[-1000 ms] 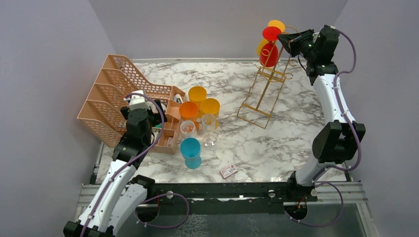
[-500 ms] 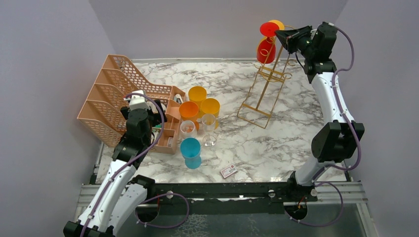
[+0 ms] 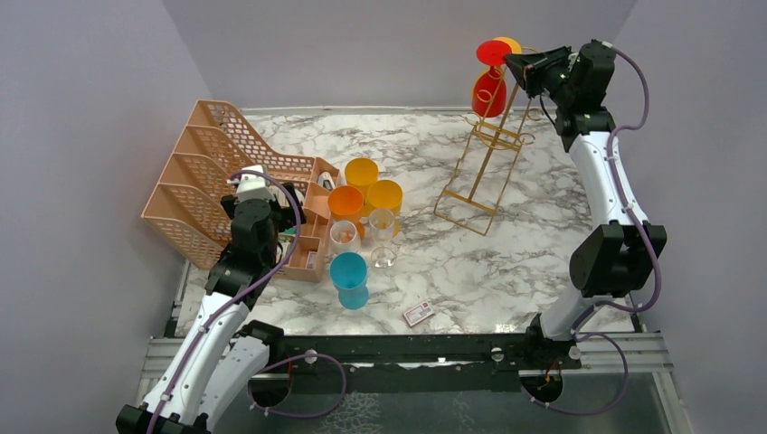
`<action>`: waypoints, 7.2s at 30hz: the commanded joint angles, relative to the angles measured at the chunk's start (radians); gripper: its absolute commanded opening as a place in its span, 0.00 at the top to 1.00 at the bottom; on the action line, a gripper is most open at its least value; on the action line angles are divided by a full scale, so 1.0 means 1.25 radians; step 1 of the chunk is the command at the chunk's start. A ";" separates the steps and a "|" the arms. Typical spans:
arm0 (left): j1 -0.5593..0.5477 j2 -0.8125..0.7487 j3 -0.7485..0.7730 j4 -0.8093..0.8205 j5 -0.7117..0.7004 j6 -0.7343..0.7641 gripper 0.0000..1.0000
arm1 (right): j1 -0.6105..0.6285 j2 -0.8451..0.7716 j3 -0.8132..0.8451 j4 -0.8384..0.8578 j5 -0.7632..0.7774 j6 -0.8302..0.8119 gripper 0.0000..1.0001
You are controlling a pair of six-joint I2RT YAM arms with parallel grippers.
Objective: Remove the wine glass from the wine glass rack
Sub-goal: Pick up the wine glass from the wine rack, then place the wine glass at the center of the board.
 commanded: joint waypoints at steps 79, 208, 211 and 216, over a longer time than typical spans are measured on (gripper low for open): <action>0.005 -0.029 0.132 -0.069 0.118 -0.101 0.01 | 0.123 -0.356 -0.427 0.528 -0.751 -0.360 0.99; -0.091 0.423 0.525 0.241 1.128 -0.352 0.03 | 0.261 -0.718 -0.890 -0.188 -0.875 -1.714 0.99; -0.134 0.457 0.519 0.230 1.199 -0.336 0.09 | 0.262 -0.720 -0.894 -0.193 -0.881 -1.732 0.99; -0.209 0.512 0.555 0.136 1.230 -0.202 0.09 | 0.261 -0.717 -0.892 -0.214 -0.898 -1.776 0.99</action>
